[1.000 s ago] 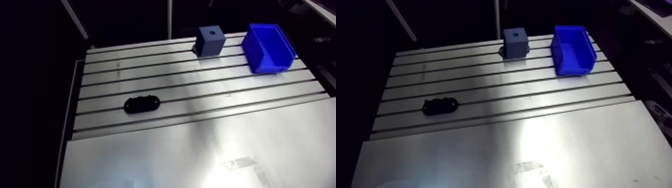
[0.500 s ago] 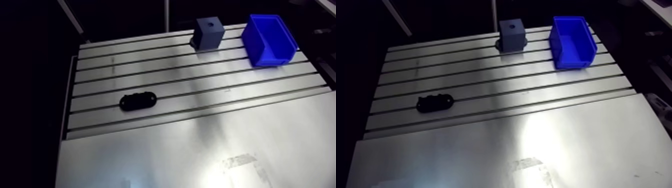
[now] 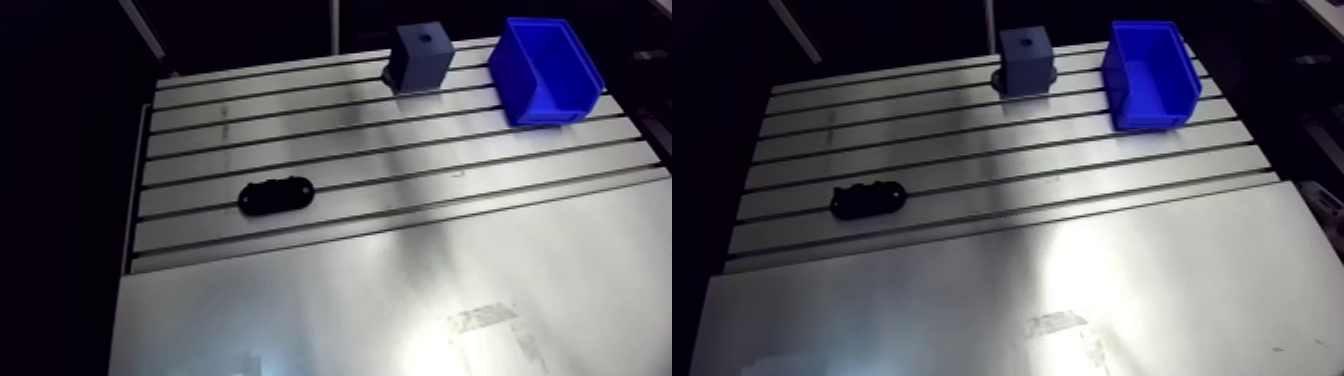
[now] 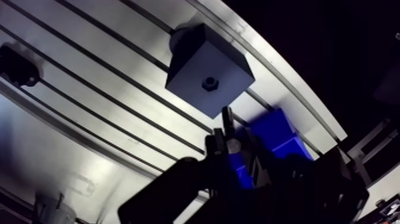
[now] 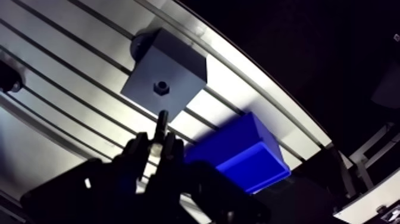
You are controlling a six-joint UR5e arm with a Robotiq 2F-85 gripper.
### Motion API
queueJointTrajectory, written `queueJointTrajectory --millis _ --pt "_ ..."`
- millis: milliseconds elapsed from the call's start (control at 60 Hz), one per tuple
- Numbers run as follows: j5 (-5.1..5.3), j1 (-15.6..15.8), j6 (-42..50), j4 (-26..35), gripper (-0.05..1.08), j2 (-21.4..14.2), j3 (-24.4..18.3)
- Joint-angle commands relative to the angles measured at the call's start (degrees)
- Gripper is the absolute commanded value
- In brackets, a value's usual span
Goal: Pick up the M10 bolt and insert it into the hex recess until seated.
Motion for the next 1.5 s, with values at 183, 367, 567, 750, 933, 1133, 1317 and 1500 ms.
queueJointTrajectory --millis 183,367,567,750,933,1133,1317,1500 --pt "0.15 0.17 0.13 -1.04 0.77 0.59 1.82" --pt "0.32 0.25 0.29 -1.69 0.77 0.68 2.45" --pt "0.4 0.17 0.39 -2.62 0.77 0.68 3.25" --pt "0.41 0.17 0.41 -3.0 0.78 0.68 3.68" --pt "0.41 0.26 0.47 -3.68 0.78 0.76 4.22" --pt "0.49 0.26 0.39 -3.87 0.78 0.85 4.41" --pt "0.5 0.19 0.39 -4.15 0.78 1.11 4.41" --pt "0.5 0.25 0.39 -4.15 0.78 1.2 4.5"
